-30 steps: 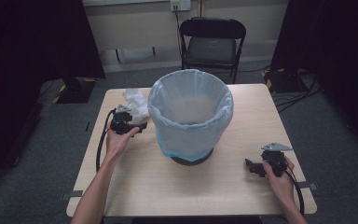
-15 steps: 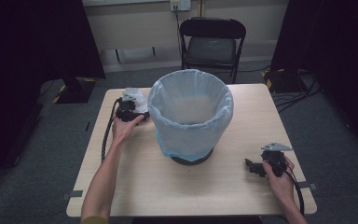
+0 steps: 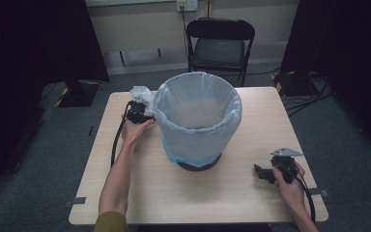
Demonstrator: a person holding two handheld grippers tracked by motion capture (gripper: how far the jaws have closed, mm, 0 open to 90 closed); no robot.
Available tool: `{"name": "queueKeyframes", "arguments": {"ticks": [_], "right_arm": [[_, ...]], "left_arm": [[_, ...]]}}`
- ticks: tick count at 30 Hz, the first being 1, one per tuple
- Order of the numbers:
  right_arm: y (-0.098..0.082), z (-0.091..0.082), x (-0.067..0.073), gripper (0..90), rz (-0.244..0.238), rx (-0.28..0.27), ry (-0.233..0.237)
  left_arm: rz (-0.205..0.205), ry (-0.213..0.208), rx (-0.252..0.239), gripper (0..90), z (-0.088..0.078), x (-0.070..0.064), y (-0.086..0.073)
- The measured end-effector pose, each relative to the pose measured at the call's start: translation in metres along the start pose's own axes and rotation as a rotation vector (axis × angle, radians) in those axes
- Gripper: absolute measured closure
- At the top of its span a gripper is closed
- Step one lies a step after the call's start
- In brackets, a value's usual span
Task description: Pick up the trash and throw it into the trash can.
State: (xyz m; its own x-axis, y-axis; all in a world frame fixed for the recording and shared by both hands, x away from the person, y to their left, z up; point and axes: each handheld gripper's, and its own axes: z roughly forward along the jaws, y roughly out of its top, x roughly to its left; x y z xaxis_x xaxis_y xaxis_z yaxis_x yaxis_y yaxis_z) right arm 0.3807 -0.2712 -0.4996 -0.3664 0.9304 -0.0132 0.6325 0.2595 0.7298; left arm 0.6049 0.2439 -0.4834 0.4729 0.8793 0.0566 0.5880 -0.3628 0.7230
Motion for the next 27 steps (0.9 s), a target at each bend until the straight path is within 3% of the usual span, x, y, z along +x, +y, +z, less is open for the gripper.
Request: {"name": "queueKeyframes", "arguments": {"ticks": [1, 2, 3, 5, 8, 15, 19, 24, 27], "right_arm": [[0.0, 0.0, 0.0, 10.1, 0.0, 0.0, 0.0], [0.0, 0.0, 0.0, 10.1, 0.0, 0.0, 0.0], [0.0, 0.0, 0.0, 10.1, 0.001, 0.0, 0.0], [0.0, 0.0, 0.0, 10.1, 0.001, 0.0, 0.0], [0.0, 0.0, 0.0, 10.1, 0.001, 0.0, 0.001], [0.0, 0.0, 0.0, 10.1, 0.001, 0.0, 0.0], [0.0, 0.0, 0.0, 10.0, 0.0, 0.0, 0.0], [0.0, 0.0, 0.0, 10.1, 0.0, 0.0, 0.0], [0.0, 0.0, 0.0, 10.1, 0.0, 0.0, 0.0]], "left_arm": [[-0.017, -0.005, -0.004, 51.8, 0.0, 0.002, -0.001], [-0.039, -0.006, -0.012, 51.8, -0.001, 0.003, -0.001], [-0.068, -0.022, -0.016, 64.8, -0.003, 0.008, -0.002], [-0.068, -0.028, 0.004, 72.5, -0.004, 0.008, -0.003], [-0.089, -0.046, -0.005, 79.9, -0.005, 0.008, -0.003], [-0.108, -0.109, -0.011, 83.1, -0.013, 0.005, -0.002], [-0.13, -0.133, -0.057, 83.6, -0.023, 0.005, -0.002], [-0.118, -0.138, -0.071, 83.6, -0.037, 0.004, -0.002], [-0.098, -0.153, -0.106, 83.6, -0.05, 0.002, 0.003]]}}
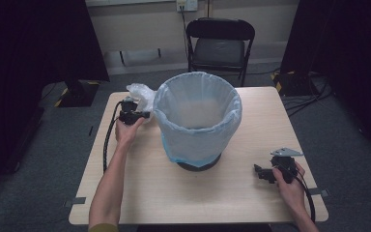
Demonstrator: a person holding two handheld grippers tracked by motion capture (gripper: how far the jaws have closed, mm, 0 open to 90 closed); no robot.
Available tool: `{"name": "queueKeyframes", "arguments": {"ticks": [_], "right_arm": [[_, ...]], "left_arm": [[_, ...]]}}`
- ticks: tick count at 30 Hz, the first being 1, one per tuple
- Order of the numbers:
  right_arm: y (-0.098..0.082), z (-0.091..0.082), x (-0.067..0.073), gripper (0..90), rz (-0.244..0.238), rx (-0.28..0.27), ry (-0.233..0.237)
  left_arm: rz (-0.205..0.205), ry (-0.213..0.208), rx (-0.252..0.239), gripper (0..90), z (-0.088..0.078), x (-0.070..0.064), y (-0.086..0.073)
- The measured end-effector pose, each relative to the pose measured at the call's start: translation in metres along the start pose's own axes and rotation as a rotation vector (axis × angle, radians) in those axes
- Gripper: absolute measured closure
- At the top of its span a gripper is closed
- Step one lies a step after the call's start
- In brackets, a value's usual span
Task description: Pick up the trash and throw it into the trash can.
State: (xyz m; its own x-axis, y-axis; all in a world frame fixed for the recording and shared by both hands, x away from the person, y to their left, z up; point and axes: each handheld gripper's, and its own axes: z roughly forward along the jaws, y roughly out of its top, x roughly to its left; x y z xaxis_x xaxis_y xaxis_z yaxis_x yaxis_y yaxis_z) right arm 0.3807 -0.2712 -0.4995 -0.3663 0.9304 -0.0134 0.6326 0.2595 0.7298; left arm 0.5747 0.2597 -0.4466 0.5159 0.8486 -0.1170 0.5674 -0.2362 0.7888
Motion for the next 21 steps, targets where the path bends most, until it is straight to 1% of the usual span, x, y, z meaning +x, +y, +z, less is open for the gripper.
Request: {"name": "queueKeyframes", "arguments": {"ticks": [2, 3, 4, 5, 7, 11, 13, 14, 15, 16, 17, 18, 19, 20, 21], "right_arm": [[0.0, 0.0, 0.0, 10.0, 0.001, 0.0, 0.0], [0.0, 0.0, 0.0, 10.0, 0.001, 0.0, 0.0], [0.0, 0.0, 0.0, 10.0, 0.0, 0.0, 0.0], [0.0, 0.0, 0.0, 10.0, 0.0, 0.0, 0.0], [0.0, 0.0, 0.0, 10.1, 0.001, 0.0, 0.0], [0.0, 0.0, 0.0, 10.0, 0.0, 0.0, 0.0], [0.0, 0.0, 0.0, 10.1, 0.0, 0.0, 0.0], [0.0, 0.0, 0.0, 10.0, -0.001, 0.0, 0.0], [0.0, 0.0, 0.0, 10.0, -0.001, 0.0, 0.0], [0.0, 0.0, 0.0, 10.0, 0.0, 0.0, 0.0], [0.0, 0.0, 0.0, 10.0, 0.0, 0.0, 0.0], [0.0, 0.0, 0.0, 10.0, 0.0, 0.0, 0.0], [0.0, 0.0, 0.0, 10.1, -0.001, 0.0, 0.0], [0.0, 0.0, 0.0, 10.2, 0.001, -0.001, 0.0], [0.0, 0.0, 0.0, 10.2, 0.002, 0.0, 0.0]], "left_arm": [[-0.008, -0.033, -0.046, 83.6, -0.007, -0.006, 0.005], [-0.008, -0.033, -0.046, 83.6, -0.007, -0.006, 0.005], [0.011, -0.034, -0.05, 83.6, -0.012, -0.01, 0.009], [0.011, -0.034, -0.05, 83.6, -0.012, -0.01, 0.009], [0.02, -0.045, -0.067, 83.6, -0.017, -0.016, 0.012], [0.016, -0.051, -0.106, 83.6, -0.027, -0.023, 0.015], [0.02, -0.051, -0.112, 83.6, -0.032, -0.027, 0.016], [0.009, -0.059, -0.114, 83.6, -0.034, -0.027, 0.016], [0.008, -0.058, -0.116, 83.6, -0.036, -0.028, 0.017], [0.013, -0.053, -0.123, 83.6, -0.042, -0.03, 0.019], [0.01, -0.058, -0.135, 83.6, -0.045, -0.032, 0.019], [0.053, -0.044, -0.135, 83.7, -0.051, -0.035, 0.021], [0.065, -0.034, -0.133, 83.6, -0.054, -0.037, 0.022], [0.076, -0.034, -0.126, 83.6, -0.057, -0.036, 0.024], [0.07, -0.036, -0.139, 83.6, -0.061, -0.036, 0.025]]}}
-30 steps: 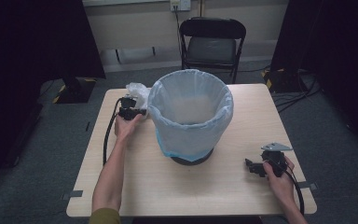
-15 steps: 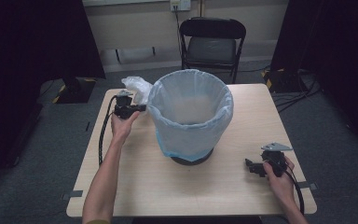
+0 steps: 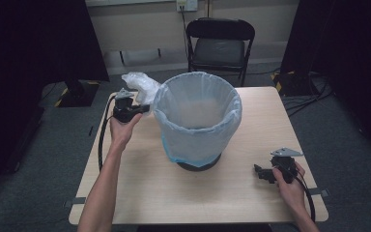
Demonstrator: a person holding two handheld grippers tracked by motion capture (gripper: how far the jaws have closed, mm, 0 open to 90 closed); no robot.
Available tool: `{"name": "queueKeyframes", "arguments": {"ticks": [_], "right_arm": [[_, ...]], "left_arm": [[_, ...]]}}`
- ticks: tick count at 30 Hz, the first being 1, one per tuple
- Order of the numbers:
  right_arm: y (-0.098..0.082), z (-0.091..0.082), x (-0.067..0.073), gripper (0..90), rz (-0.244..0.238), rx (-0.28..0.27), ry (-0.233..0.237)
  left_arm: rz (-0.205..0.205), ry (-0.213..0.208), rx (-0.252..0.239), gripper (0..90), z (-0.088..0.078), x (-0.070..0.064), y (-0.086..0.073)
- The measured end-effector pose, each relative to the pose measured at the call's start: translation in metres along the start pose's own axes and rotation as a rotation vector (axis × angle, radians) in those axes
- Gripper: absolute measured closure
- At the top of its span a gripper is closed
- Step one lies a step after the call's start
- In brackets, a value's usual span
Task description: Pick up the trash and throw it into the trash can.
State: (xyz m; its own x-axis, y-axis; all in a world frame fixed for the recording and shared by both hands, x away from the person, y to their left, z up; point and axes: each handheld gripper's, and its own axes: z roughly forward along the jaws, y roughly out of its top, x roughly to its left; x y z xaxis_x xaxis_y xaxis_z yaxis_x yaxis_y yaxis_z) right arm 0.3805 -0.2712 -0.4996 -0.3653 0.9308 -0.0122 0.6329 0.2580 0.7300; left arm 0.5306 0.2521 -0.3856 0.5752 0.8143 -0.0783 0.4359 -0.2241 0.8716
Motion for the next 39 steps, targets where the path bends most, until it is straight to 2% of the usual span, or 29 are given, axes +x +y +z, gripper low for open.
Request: {"name": "queueKeyframes", "arguments": {"ticks": [2, 5, 9, 10, 11, 13, 15, 16, 18, 22, 27, 30, 31, 32, 35, 39], "right_arm": [[0.0, 0.0, 0.0, 10.2, 0.0, 0.0, 0.0], [0.0, 0.0, 0.0, 10.1, 0.0, 0.0, 0.0], [0.0, 0.0, 0.0, 10.1, 0.0, 0.0, 0.001], [0.0, 0.0, 0.0, 10.1, 0.0, 0.0, 0.001], [0.0, 0.0, 0.0, 10.1, -0.001, 0.0, 0.001], [0.0, 0.0, 0.0, 10.1, -0.001, 0.0, 0.001], [0.0, 0.0, 0.0, 10.1, -0.001, 0.0, 0.001], [0.0, 0.0, 0.0, 10.1, -0.001, 0.0, 0.001], [0.0, 0.0, 0.0, 10.1, -0.001, 0.0, 0.001], [0.0, 0.0, 0.0, 10.1, -0.001, 0.0, 0.001], [0.0, 0.0, 0.0, 10.1, -0.001, 0.0, 0.001], [0.0, 0.0, 0.0, 10.1, -0.002, 0.001, 0.003], [0.0, 0.0, 0.0, 10.1, -0.004, 0.001, 0.005], [0.0, 0.0, 0.0, 10.1, -0.004, 0.001, 0.005], [0.0, 0.0, 0.0, 10.1, -0.004, 0.001, 0.004], [0.0, 0.0, 0.0, 10.1, -0.004, 0.001, 0.004]], "left_arm": [[-0.009, -0.013, -0.029, 83.6, -0.006, 0.0, 0.002], [0.001, -0.016, -0.041, 83.6, -0.013, -0.002, 0.006], [0.005, -0.029, -0.09, 83.7, -0.027, -0.008, 0.015], [0.005, -0.029, -0.09, 83.7, -0.027, -0.008, 0.015], [0.002, -0.028, -0.122, 83.7, -0.035, -0.009, 0.02], [-0.002, -0.029, -0.134, 83.7, -0.039, -0.009, 0.024], [0.024, -0.021, -0.129, 83.7, -0.045, -0.012, 0.031], [0.022, -0.02, -0.133, 83.7, -0.047, -0.013, 0.033], [0.021, -0.03, -0.167, 83.7, -0.057, -0.013, 0.041], [0.042, -0.033, -0.185, 83.7, -0.067, -0.016, 0.05], [0.032, -0.042, -0.235, 83.7, -0.079, -0.017, 0.063], [0.059, -0.045, -0.234, 83.7, -0.082, -0.026, 0.068], [0.071, -0.059, -0.241, 83.7, -0.084, -0.033, 0.071], [0.071, -0.059, -0.241, 83.7, -0.084, -0.033, 0.071], [0.089, -0.093, -0.278, 83.7, -0.093, -0.046, 0.079], [0.1, -0.126, -0.304, 83.7, -0.101, -0.053, 0.086]]}}
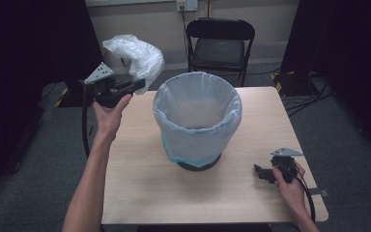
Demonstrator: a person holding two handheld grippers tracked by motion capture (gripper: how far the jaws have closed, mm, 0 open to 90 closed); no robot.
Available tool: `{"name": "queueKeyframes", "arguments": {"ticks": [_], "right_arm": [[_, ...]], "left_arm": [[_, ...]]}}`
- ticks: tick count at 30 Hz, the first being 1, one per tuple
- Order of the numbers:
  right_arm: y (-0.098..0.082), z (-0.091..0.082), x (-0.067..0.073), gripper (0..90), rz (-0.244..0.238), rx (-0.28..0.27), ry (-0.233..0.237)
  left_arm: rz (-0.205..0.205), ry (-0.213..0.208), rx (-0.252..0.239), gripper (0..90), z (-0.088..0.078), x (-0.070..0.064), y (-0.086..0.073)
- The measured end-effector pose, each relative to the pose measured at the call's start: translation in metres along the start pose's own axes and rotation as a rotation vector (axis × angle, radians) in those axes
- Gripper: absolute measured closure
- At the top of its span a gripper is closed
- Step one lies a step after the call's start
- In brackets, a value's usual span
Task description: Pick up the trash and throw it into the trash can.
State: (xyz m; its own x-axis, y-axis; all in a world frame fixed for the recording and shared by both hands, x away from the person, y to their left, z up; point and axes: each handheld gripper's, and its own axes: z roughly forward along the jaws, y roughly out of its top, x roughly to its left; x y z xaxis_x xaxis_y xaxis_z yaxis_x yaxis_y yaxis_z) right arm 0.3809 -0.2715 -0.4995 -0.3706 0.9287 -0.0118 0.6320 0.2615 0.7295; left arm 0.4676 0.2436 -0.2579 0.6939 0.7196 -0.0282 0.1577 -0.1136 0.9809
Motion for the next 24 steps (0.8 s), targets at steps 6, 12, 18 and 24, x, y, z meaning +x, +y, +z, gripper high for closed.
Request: {"name": "queueKeyframes", "arguments": {"ticks": [6, 12, 18, 24], "right_arm": [[0.0, 0.0, 0.0, 10.1, 0.0, 0.0, 0.0], [0.0, 0.0, 0.0, 10.1, 0.0, 0.0, 0.0], [0.0, 0.0, 0.0, 10.1, 0.0, 0.0, 0.0], [0.0, 0.0, 0.0, 10.1, 0.0, 0.0, 0.0]], "left_arm": [[-0.001, -0.088, -0.007, 83.6, 0.003, -0.016, 0.004], [0.016, -0.151, -0.016, 83.6, 0.001, -0.032, 0.015], [0.003, -0.244, -0.02, 83.6, 0.018, -0.043, 0.018], [0.038, -0.309, 0.021, 83.3, 0.037, -0.063, 0.02]]}}
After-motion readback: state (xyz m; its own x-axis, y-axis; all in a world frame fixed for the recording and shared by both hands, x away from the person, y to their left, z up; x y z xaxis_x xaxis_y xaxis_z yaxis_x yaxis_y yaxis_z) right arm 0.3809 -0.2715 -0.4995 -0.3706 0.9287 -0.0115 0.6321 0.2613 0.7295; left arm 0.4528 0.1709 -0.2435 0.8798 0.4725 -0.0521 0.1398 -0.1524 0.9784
